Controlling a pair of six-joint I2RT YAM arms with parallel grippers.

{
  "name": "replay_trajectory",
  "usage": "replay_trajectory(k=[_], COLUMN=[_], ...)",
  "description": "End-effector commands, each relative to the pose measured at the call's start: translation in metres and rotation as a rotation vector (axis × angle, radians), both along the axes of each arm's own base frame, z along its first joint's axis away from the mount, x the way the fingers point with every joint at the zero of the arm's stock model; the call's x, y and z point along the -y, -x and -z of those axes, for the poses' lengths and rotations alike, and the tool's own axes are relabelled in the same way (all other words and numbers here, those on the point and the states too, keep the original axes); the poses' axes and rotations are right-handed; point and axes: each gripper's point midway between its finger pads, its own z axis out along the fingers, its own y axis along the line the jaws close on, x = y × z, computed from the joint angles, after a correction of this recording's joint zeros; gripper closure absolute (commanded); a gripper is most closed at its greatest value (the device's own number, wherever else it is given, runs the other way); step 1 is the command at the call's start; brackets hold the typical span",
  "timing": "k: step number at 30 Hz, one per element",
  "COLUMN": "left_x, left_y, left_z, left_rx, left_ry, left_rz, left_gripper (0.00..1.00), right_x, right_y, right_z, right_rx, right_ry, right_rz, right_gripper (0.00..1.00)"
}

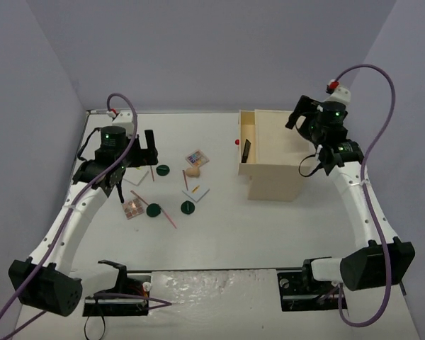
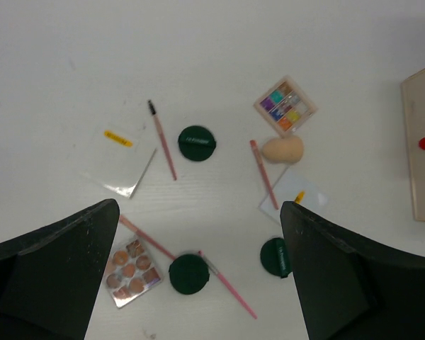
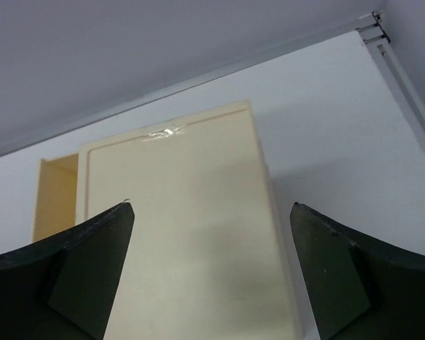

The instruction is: Organize the makeup

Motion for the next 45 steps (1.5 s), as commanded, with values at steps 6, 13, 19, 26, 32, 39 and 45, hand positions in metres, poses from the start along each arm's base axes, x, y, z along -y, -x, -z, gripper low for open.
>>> replay_trajectory(k=[6, 13, 19, 26, 32, 39, 45], left_x=[0.114, 0.174, 0.216, 0.257, 0.291, 0.321, 0.34], left_y=[-0.068, -0.103, -0.122, -0.125, -0.118, -0.112, -0.114], left_z=[-0.068, -0.048, -0.033, -0.028, -0.027, -0.028, -0.029], left_rx=[0.18, 0.157, 0.143, 0.156, 0.162, 0.164, 0.166], left_ry=[0.024, 0.032, 0.03, 0.069, 0.102, 0.129, 0.159], left_rz=[0.225, 0.316, 0.379, 0.456, 0.503, 0.545, 0.557], left_gripper=[0.03, 0.03, 0.03, 0.03, 0.03, 0.03, 0.03], right_x=[0.026, 0.008, -0.006, -0.019, -0.023, -0.031, -0.035], right_y=[-0.007, -0.02, -0.021, -0.021, -0.023, -0.023, -0.022], right_z=[-0.007, 0.014, 0.038, 0.046, 0.055, 0.062, 0.061], right_rx=[0.032, -0.007, -0.047, -0.045, -0.057, -0.074, -0.07], right_ry=[-0.141, -0.17, -0.211, -0.24, -0.257, -0.268, -0.272], right_rz=[-0.19, -0.324, -0.412, -0.475, -0.494, -0.509, -0.506], right_gripper=[0.03, 0.0, 0.0, 0.0, 0.0, 0.01, 0.01])
